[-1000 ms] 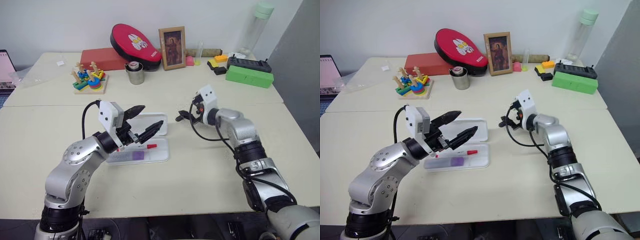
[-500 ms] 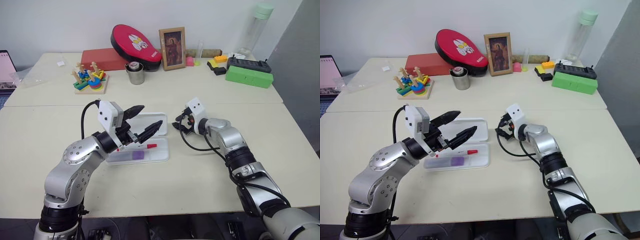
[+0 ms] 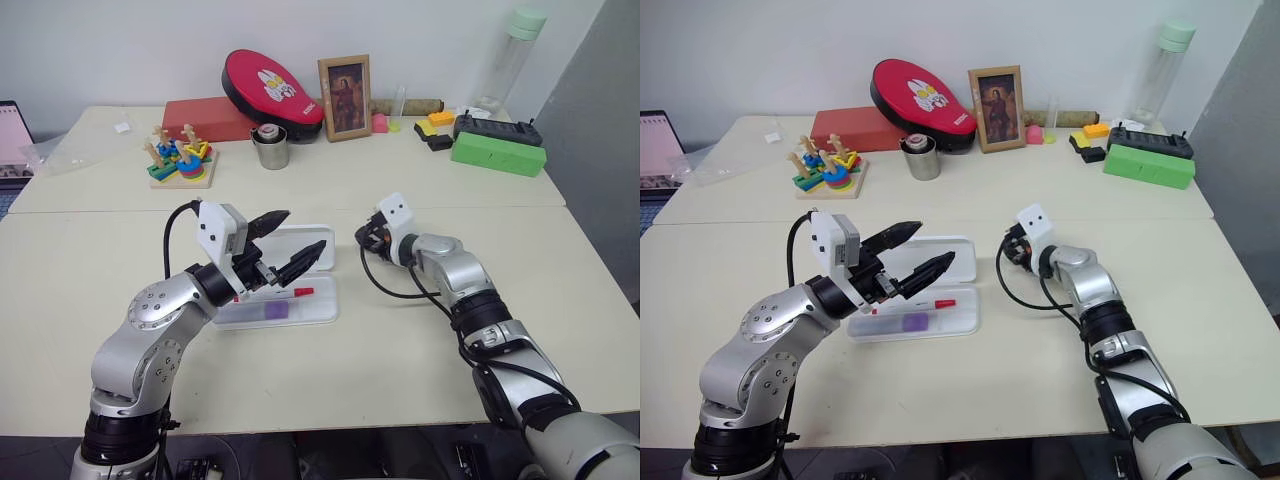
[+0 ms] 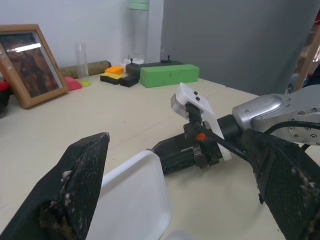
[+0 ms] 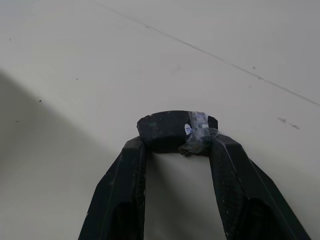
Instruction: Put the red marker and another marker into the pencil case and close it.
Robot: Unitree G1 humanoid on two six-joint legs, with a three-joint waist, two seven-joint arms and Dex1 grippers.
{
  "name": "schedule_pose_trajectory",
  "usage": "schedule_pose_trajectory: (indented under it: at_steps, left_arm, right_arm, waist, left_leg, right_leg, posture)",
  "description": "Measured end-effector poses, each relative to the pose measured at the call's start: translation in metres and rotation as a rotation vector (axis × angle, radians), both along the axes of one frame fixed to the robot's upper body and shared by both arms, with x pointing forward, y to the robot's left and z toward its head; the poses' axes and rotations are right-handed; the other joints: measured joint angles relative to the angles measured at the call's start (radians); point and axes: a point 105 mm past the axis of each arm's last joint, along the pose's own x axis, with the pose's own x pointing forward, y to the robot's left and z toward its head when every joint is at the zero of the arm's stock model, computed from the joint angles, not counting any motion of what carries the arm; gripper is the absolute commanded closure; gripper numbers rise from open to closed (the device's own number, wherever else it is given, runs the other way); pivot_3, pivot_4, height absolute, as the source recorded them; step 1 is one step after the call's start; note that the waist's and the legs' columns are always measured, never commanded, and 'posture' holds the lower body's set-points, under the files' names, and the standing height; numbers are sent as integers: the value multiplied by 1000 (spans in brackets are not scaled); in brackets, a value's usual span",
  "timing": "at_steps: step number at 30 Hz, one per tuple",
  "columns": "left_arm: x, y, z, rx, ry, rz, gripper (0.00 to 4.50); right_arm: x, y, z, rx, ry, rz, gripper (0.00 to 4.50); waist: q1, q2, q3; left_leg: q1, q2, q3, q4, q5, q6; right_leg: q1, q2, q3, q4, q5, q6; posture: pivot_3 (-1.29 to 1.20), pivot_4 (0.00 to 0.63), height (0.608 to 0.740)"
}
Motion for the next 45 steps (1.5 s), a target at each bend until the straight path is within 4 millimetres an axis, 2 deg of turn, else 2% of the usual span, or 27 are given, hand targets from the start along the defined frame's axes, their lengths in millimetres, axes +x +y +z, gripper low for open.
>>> schedule_pose_trajectory:
  at_steps: [4,6,9,11,14,17,19,21,26,29,32,36,42,44,45]
  left_arm:
    - [-5,11,-12,20,41,35,0]
    - [-9,18,-17,40,54,49,0]
    - [-19,34,-26,82,89,79,0]
    - [-26,46,-30,104,106,103,0]
    - [-37,54,-35,145,129,103,0]
    - [-58,60,-50,192,201,74,0]
    - [-63,64,-54,207,219,67,0]
    - [-67,68,-55,223,224,67,0]
    - [-70,69,-54,237,219,47,0]
    - [-66,66,-48,235,187,50,0]
    - [-65,63,-46,234,178,45,0]
    - [-64,55,-43,234,162,22,0]
    - [-62,55,-43,233,160,31,0]
    - [-61,55,-42,233,158,37,0]
    - [-61,55,-42,233,158,37,0]
  right_arm:
    - [3,-25,38,115,-96,-1,3059]
    - [-2,-25,60,170,-147,51,3059]
    - [-27,-17,91,190,-219,240,3059]
    - [-51,-7,96,144,-227,384,3059]
    - [-80,14,77,72,-158,552,3059]
    - [-114,36,53,-13,-76,713,3059]
    - [-124,47,45,-43,-55,755,3059]
    - [-130,56,37,-77,-43,779,3059]
    - [-133,71,18,-120,-8,780,3059]
    - [-125,70,0,-175,35,739,3059]
    - [-122,67,-9,-200,60,723,3059]
    - [-120,66,-12,-225,53,725,3059]
    - [-120,66,-12,-231,43,730,3059]
    - [-120,66,-12,-231,42,731,2432]
    - [-120,66,-12,-231,41,731,2257]
  waist:
    - [1,0,0]
    - [-4,0,0]
    - [-9,2,1]
    - [-8,1,1]
    - [-7,1,1]
    - [-8,2,1]
    - [-6,1,1]
    - [-6,1,1]
    - [1,1,0]
    - [4,0,0]
    - [9,0,0]
    - [12,0,0]
    - [14,0,0]
    - [15,0,0]
    - [15,0,0]
  left_leg:
    - [0,0,0,-1,0,0]
    - [0,0,0,-1,0,0]
    - [0,0,0,-1,0,0]
    - [0,0,0,-1,0,0]
    - [0,0,0,0,0,0]
    - [0,0,1,0,0,0]
    - [0,1,1,0,0,0]
    - [0,0,1,0,0,0]
    - [0,0,1,1,0,0]
    - [0,0,1,0,0,0]
    - [0,0,1,0,0,0]
    - [0,0,1,0,0,0]
    - [0,0,1,0,0,0]
    - [0,0,1,0,0,0]
    - [0,0,1,0,0,0]
  right_leg:
    - [0,0,0,0,0,0]
    - [-1,0,0,0,0,0]
    - [-1,0,0,0,0,0]
    - [0,0,0,0,-1,0]
    - [0,0,0,0,-1,0]
    - [-1,0,1,0,-1,0]
    - [-2,0,1,0,-4,3]
    - [-1,0,1,0,-7,-2]
    - [-1,0,1,0,-7,-2]
    - [-1,0,1,0,-6,0]
    - [-1,0,1,0,-4,4]
    - [-2,0,1,0,-4,4]
    - [-1,0,1,0,-4,4]
    - [-1,0,1,0,-4,4]
    - [-1,0,1,0,-4,4]
  posture:
    - [0,150,740]
    - [0,150,740]
    - [0,150,740]
    - [0,150,740]
    - [0,150,740]
    - [0,150,740]
    - [0,150,740]
    - [0,150,740]
    - [0,150,740]
    - [0,150,740]
    - [0,150,740]
    - [0,150,740]
    - [0,150,740]
    - [0,150,740]
    - [0,150,740]
